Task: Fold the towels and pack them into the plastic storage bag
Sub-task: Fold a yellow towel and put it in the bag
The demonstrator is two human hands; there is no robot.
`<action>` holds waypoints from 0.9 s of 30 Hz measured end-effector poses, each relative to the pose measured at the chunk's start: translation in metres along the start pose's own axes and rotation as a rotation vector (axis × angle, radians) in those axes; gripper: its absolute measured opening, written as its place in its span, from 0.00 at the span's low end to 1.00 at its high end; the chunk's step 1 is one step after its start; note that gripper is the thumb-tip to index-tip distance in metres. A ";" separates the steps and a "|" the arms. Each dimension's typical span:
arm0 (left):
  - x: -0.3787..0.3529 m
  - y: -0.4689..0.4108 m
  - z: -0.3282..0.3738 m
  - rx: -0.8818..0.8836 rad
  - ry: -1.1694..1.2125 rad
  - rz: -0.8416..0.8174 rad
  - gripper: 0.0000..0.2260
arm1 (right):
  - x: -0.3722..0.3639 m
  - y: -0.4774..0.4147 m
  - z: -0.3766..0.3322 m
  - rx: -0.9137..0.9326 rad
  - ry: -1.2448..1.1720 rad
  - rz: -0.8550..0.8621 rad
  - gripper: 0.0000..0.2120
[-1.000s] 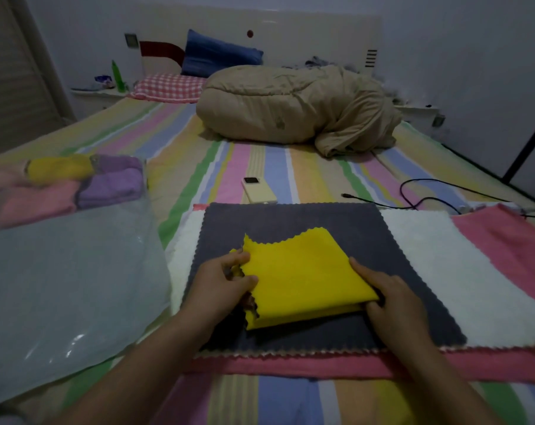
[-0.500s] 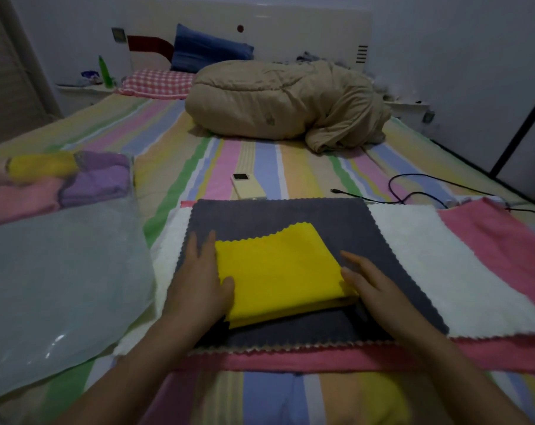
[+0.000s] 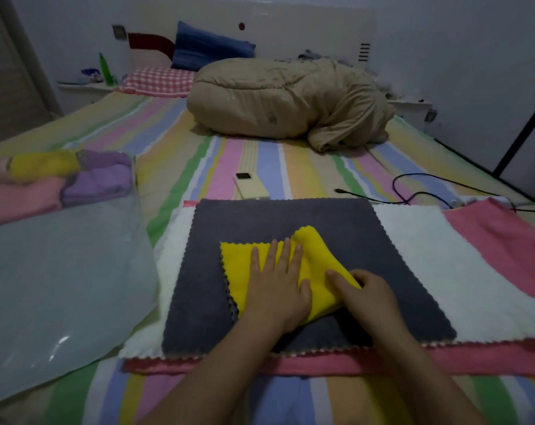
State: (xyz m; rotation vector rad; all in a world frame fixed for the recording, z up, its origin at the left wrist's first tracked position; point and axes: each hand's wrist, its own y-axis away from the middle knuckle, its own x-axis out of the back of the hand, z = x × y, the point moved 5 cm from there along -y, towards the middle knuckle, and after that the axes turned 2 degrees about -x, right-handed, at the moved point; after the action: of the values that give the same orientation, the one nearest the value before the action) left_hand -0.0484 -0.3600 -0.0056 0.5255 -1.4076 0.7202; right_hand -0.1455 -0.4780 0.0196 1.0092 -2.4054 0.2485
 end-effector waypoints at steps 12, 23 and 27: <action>0.055 0.054 -0.084 0.427 1.346 0.547 0.12 | -0.050 0.059 -0.062 0.740 -0.031 -0.023 0.25; 0.040 0.051 -0.115 0.543 1.344 0.254 0.34 | -0.087 0.073 -0.048 1.017 0.492 -0.228 0.28; 0.046 0.046 -0.119 0.439 1.031 0.304 0.35 | -0.082 0.069 -0.061 0.826 0.221 -0.293 0.26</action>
State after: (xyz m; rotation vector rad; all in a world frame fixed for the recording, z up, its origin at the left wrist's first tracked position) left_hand 0.0011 -0.2371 0.0231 0.1937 -0.3518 1.3160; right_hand -0.1220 -0.3575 0.0309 1.5540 -1.9134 1.2353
